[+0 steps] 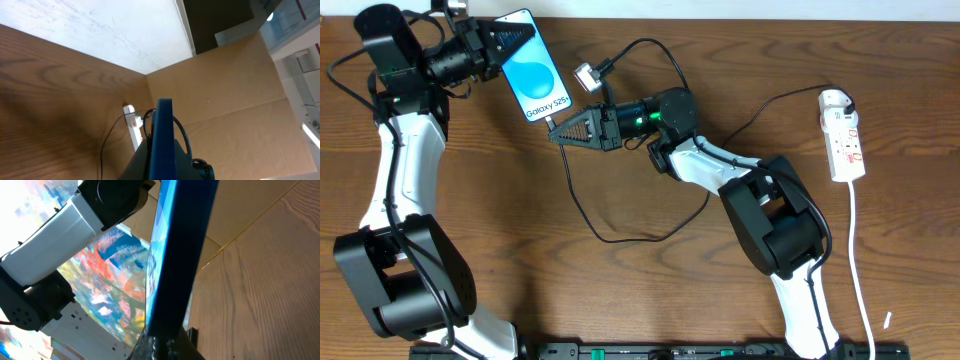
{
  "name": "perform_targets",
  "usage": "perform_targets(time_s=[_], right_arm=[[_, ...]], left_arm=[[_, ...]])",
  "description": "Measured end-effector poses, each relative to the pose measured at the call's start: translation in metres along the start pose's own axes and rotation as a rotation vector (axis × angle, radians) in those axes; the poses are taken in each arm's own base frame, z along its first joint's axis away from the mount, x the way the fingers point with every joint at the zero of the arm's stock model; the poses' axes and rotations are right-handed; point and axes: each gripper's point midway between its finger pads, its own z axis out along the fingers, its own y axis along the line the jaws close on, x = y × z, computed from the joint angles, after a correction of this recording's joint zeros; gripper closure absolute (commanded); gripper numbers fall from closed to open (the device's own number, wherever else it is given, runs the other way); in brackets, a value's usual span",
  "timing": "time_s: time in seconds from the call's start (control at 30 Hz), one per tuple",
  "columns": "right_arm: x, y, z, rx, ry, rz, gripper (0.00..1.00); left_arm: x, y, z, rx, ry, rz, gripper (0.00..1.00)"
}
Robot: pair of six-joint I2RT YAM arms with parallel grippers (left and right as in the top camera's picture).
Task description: Plug charger to phone and switch on socket
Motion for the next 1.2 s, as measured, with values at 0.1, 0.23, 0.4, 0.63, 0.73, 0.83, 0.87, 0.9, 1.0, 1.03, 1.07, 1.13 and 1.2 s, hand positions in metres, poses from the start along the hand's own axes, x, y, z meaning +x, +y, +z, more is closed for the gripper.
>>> perform_targets(time_s=[0.1, 0.23, 0.4, 0.63, 0.73, 0.83, 0.87, 0.9, 1.0, 1.03, 1.07, 1.13, 1.2], right_arm=[[0.0, 0.0, 0.0, 0.0, 0.0, 0.0, 0.99], [0.0, 0.0, -0.001, 0.001, -0.001, 0.0, 0.99], [-0.001, 0.0, -0.001, 0.002, -0.002, 0.0, 0.99], [-0.001, 0.0, -0.001, 0.002, -0.002, 0.0, 0.99], [-0.001, 0.0, -0.001, 0.002, -0.002, 0.0, 0.99], [-0.001, 0.0, -0.001, 0.002, -0.002, 0.0, 0.99], [-0.001, 0.0, -0.001, 0.002, -0.002, 0.0, 0.99], [-0.001, 0.0, -0.001, 0.002, -0.002, 0.0, 0.99], [-0.001, 0.0, -0.001, 0.002, -0.002, 0.0, 0.99], [-0.001, 0.0, -0.001, 0.002, -0.002, 0.0, 0.99], [-0.001, 0.0, -0.001, 0.002, -0.002, 0.0, 0.99], [-0.001, 0.0, -0.001, 0.002, -0.002, 0.0, 0.99], [-0.001, 0.0, -0.001, 0.002, -0.002, 0.0, 0.99]], left_arm=[[0.0, 0.0, 0.0, 0.0, 0.0, 0.0, 0.92], [0.0, 0.0, 0.0, 0.0, 0.0, 0.002, 0.93], [-0.001, 0.0, -0.001, -0.001, -0.002, 0.003, 0.92], [-0.007, 0.003, -0.011, -0.011, -0.025, 0.002, 0.92], [-0.007, 0.004, -0.012, -0.011, -0.027, 0.002, 0.93], [-0.007, 0.004, -0.012, -0.011, -0.026, 0.002, 0.92], [-0.007, 0.004, -0.012, -0.011, -0.026, 0.002, 0.93], [-0.007, 0.004, -0.012, -0.011, -0.026, 0.002, 0.93], [-0.007, 0.004, -0.012, -0.011, -0.026, 0.002, 0.93], [-0.007, 0.004, -0.012, -0.011, -0.025, 0.002, 0.93], [-0.007, 0.004, -0.012, -0.011, -0.025, 0.002, 0.92], [-0.007, 0.004, -0.012, -0.011, -0.025, 0.006, 0.93], [-0.007, 0.004, -0.012, -0.011, -0.025, 0.013, 0.93]])
